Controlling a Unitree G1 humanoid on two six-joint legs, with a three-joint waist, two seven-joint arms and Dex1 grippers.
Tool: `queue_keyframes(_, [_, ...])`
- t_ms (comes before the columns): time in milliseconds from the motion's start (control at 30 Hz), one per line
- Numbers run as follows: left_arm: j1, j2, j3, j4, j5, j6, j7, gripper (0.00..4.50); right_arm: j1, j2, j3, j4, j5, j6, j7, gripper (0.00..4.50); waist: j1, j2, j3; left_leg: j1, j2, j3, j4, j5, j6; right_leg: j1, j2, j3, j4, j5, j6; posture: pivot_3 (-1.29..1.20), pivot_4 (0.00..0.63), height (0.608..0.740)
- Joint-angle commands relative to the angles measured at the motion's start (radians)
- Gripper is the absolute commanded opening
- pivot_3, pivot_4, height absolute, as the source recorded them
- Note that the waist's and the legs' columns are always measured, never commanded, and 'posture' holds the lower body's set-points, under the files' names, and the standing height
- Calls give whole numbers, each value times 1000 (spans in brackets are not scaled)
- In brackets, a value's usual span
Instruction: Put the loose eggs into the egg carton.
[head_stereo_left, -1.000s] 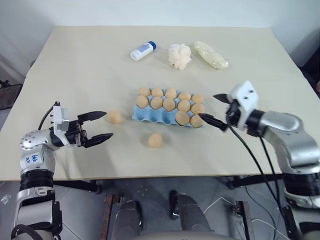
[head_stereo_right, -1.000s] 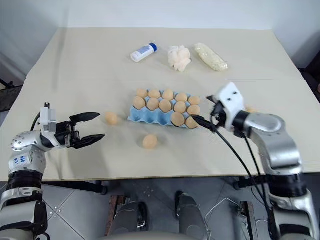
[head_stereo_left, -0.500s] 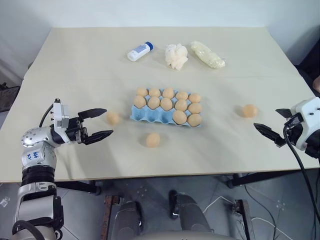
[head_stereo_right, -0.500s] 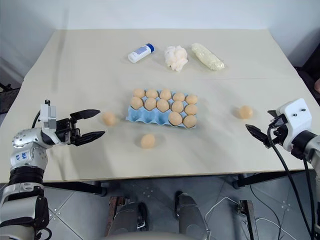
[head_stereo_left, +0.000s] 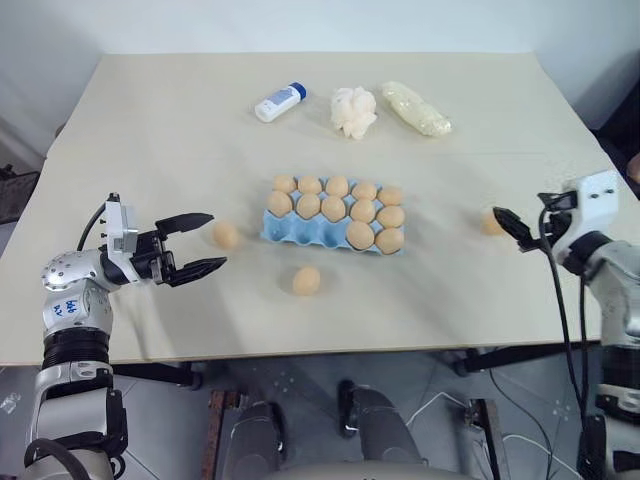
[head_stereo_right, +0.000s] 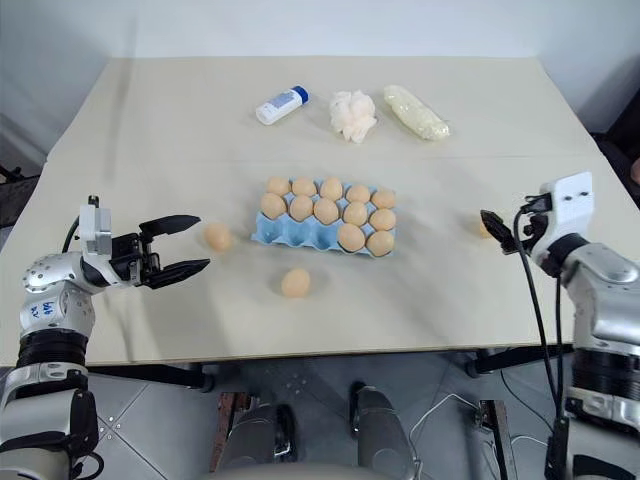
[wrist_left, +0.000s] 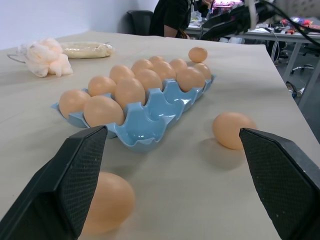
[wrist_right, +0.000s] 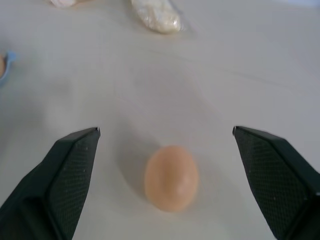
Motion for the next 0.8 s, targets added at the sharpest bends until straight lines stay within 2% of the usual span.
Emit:
queue_keyframes(33, [6, 14, 21, -37, -14, -3, 8, 4500, -60, 12, 26, 101, -41, -82, -27, 4460, 0, 0, 0, 0, 0, 0, 0, 0, 0, 0, 0, 0, 0, 0, 0, 0, 150, 740])
queue_keyframes(400, [32, 16, 33, -67, -21, 0, 26, 4500, -152, 36, 97, 353, -118, -190, -66, 4460, -6, 1, 0, 1, 0, 0, 1, 0, 0, 0, 0, 0, 2, 0, 0, 0, 150, 740])
queue_keyframes(500, [36, 13, 34, -72, -23, 1, 30, 4500, -157, 42, 95, 356, -106, -214, -60, 3897, -13, 1, 0, 1, 0, 0, 1, 0, -1, 0, -1, 0, 3, 0, 0, 0, 150, 740])
queue_keyframes(700, [39, 10, 34, -76, -25, -1, 32, 4500, -156, 39, 85, 319, -86, -207, -56, 1853, -20, 1, 0, 1, 0, 0, 1, 1, -1, 0, -1, 0, 4, 0, 0, 0, 150, 740])
queue_keyframes(733, [40, 10, 34, -76, -25, -1, 32, 4500, -151, 36, 85, 296, -82, -200, -54, 1632, -20, 1, 1, 1, 0, 0, 1, 1, -1, 0, -1, 0, 5, 0, 0, 0, 150, 740])
queue_keyframes(800, [43, 11, 34, -77, -27, -2, 31, 4500, -141, 32, 83, 253, -75, -185, -53, 1502, -21, 1, 1, 1, 0, 0, 1, 1, -1, 0, -1, 0, 5, 0, 0, 0, 150, 740])
